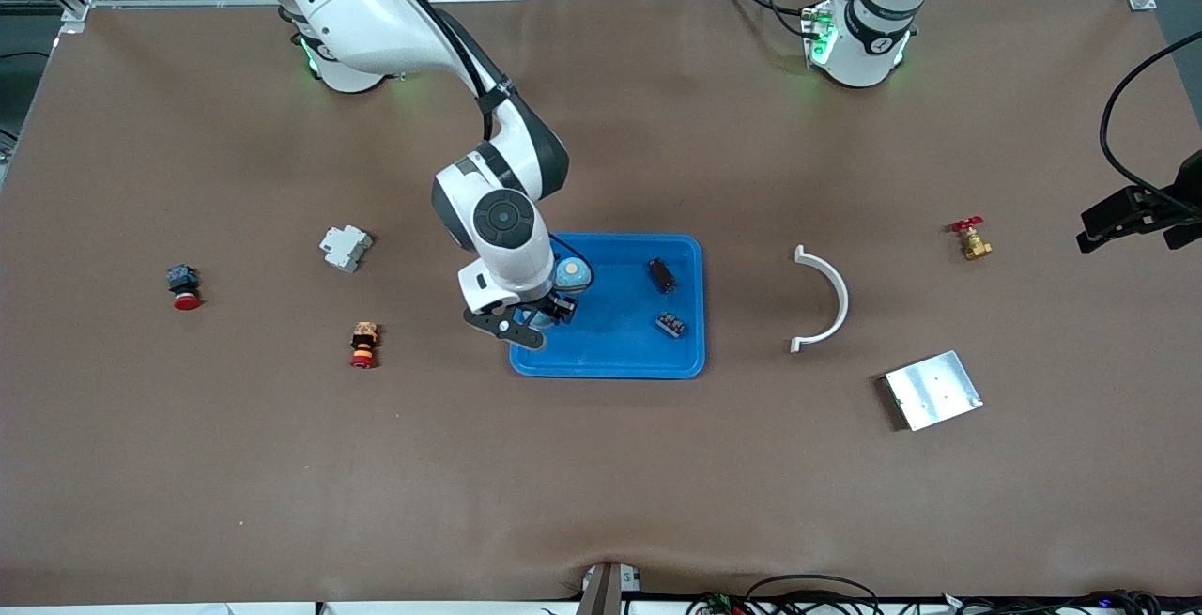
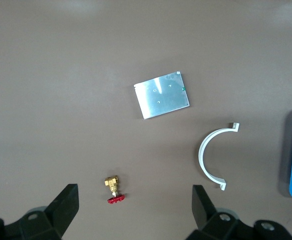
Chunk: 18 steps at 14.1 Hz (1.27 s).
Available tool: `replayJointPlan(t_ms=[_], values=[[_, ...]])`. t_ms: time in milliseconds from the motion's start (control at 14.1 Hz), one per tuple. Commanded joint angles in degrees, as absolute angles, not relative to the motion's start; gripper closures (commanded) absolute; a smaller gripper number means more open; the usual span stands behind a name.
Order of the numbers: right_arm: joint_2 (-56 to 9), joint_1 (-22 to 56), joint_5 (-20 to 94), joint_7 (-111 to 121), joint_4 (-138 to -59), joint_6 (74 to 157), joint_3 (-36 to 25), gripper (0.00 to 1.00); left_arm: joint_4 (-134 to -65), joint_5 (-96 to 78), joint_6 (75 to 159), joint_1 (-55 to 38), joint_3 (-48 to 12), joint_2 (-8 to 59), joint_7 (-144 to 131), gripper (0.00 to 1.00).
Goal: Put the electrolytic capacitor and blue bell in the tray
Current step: 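Lower the bell into the tray beside the first bell and open the right gripper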
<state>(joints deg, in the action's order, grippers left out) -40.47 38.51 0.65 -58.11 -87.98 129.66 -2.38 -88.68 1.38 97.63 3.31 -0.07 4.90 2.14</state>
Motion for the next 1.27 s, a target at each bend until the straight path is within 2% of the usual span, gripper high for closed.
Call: replayJointPlan(t_ms=[0,1202], values=[[-43.9,40.0,-1.1,-61.9,-83.6,129.2,-3.0,1.0,-88.2,0.6,97.1,3.3,0.2,5.1,1.6,0.0],[-50.4,41.8,-5.6,-70.3,-77.6,130.1,-3.1,1.0,-88.2,0.6,97.1,3.3,0.2,5.1,1.6,0.0]])
